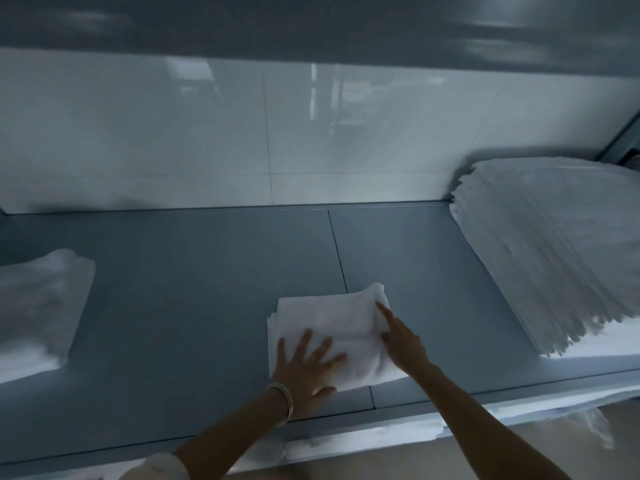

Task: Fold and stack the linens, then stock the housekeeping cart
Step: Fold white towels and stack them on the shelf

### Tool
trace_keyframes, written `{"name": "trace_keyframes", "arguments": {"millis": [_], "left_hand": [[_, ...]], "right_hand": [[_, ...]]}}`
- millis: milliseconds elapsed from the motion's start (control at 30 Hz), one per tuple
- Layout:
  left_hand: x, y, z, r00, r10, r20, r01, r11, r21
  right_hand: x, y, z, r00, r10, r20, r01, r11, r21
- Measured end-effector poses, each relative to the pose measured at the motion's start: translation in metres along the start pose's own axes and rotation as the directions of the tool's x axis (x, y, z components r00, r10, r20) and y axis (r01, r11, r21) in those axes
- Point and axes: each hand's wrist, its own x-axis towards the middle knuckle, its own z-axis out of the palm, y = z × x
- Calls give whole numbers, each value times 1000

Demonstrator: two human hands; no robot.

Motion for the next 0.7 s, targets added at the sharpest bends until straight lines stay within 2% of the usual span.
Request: {"name": "trace_keyframes", "arguments": {"millis": [67,133,200,267,300,367,433,500,533,600,667,700], "left_hand": [[0,-1,-9,999,-38,-10,38,999,-39],[-3,5,-12,994,27,-102,-35,996,-82],[-10,14,-16,964,130,-233,-160,981,-113],[-15,20,-20,941,177,-287,-214,972,-102],[-14,18,-15,949,191,-250,-212,975,-61],[-8,10,-3,980,181,-77,-179,983,33],[1,4,3,986,155,61,-158,986,50],[14,-1,2,990,58,131,-58,998,-2],[17,-2,1,990,31,141,-26,999,-39],[17,0,-4,989,12,147,2,996,-94],[15,2,-6,988,29,149,-11,993,-119],[15,4,-6,988,38,152,-19,992,-128]], "right_hand": [[-5,3,-7,990,-137,12,131,966,223],[-19,-2,-13,954,-292,-68,296,880,373],[-32,-14,-15,909,-377,-178,417,809,414],[-33,-22,-10,889,-354,-290,453,775,441],[-30,-23,-7,912,-287,-294,397,797,455],[-13,-20,1,981,-119,-151,175,879,444],[2,-19,9,998,41,-47,-20,925,380],[6,-22,10,988,118,-103,-76,936,344],[2,-23,9,983,111,-144,-59,943,326],[-19,-20,9,965,-18,-263,90,960,265],[-45,-16,12,895,-177,-409,272,944,187],[-56,-14,15,866,-206,-455,308,938,161]]}}
